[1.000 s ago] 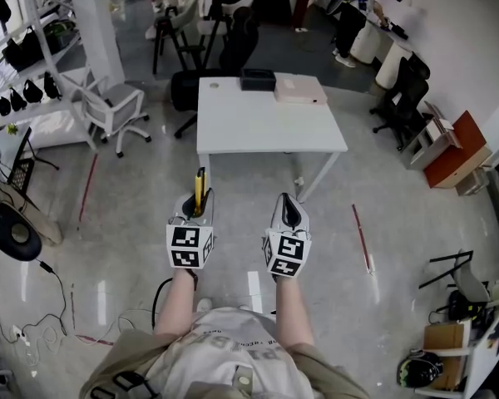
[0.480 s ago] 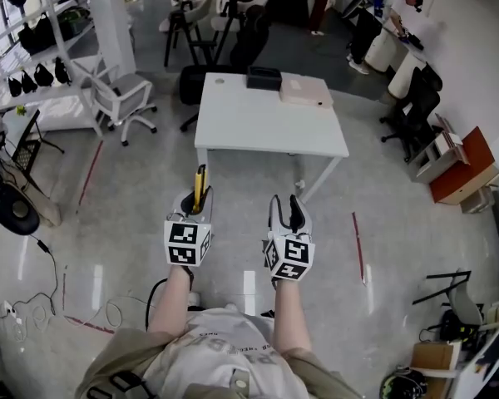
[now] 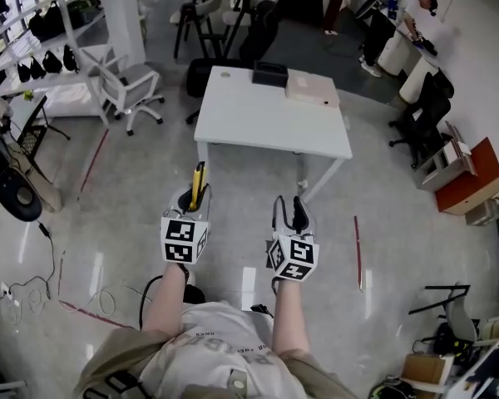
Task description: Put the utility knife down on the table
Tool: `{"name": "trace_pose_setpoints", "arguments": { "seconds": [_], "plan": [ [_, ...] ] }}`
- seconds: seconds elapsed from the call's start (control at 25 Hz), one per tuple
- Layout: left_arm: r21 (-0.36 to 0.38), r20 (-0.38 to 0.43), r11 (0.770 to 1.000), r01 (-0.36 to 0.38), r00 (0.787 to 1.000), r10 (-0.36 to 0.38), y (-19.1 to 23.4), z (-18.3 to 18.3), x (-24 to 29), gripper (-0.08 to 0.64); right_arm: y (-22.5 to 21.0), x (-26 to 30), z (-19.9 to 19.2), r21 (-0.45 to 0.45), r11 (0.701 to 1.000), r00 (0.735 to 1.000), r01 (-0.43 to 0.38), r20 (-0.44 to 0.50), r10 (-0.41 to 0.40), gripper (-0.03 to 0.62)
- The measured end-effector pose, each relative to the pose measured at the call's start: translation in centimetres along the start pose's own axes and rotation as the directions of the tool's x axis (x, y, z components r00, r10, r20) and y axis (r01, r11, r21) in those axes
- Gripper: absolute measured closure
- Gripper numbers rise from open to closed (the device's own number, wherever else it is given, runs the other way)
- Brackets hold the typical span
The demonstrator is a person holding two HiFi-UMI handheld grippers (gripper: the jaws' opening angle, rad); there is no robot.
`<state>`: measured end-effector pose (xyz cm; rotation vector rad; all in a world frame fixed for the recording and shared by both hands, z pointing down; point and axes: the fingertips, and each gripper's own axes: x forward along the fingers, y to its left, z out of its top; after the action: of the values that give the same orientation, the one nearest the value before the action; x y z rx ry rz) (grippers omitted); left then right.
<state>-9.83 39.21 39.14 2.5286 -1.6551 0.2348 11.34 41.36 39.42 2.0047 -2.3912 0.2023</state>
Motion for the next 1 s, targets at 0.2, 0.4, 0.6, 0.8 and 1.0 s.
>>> {"name": "trace_pose_setpoints", "arguments": {
  "seconds": [0.2,0.4,0.6,0.8,1.0],
  "plan": [
    [0.001,-0.006,1.000,-0.001,1.000,0.001,0.7,0.0,1.7,0.509,-0.7,1.7,-0.4,0.003,1.000,1.000,0.001,-0.008,-0.001,0.436],
    [0.002,-0.008,1.000,0.011,1.000,-0.011,2.9,-0.1,4.5,0.509,-0.4,4.8,-0.8,0.000,1.000,1.000,0.017,-0.013,-0.017,0.436],
    [-0.011,-0.001,0.999,0.032,0.999,-0.032,5.8,0.3,9.0,0.509,-0.3,9.1,-0.9,-0.011,0.999,0.999,0.039,-0.020,-0.040,0.436],
    [0.017,-0.009,0.996,0.090,0.996,-0.089,8.4,1.4,14.9,0.509,-1.0,14.4,-0.3,-0.006,0.995,0.995,0.103,-0.013,-0.103,0.436],
    [0.041,0.000,0.987,0.156,0.988,-0.156,10.9,3.1,19.9,0.509,-1.0,19.1,0.7,0.006,0.987,0.987,0.160,0.007,-0.160,0.436]
  ]
}}
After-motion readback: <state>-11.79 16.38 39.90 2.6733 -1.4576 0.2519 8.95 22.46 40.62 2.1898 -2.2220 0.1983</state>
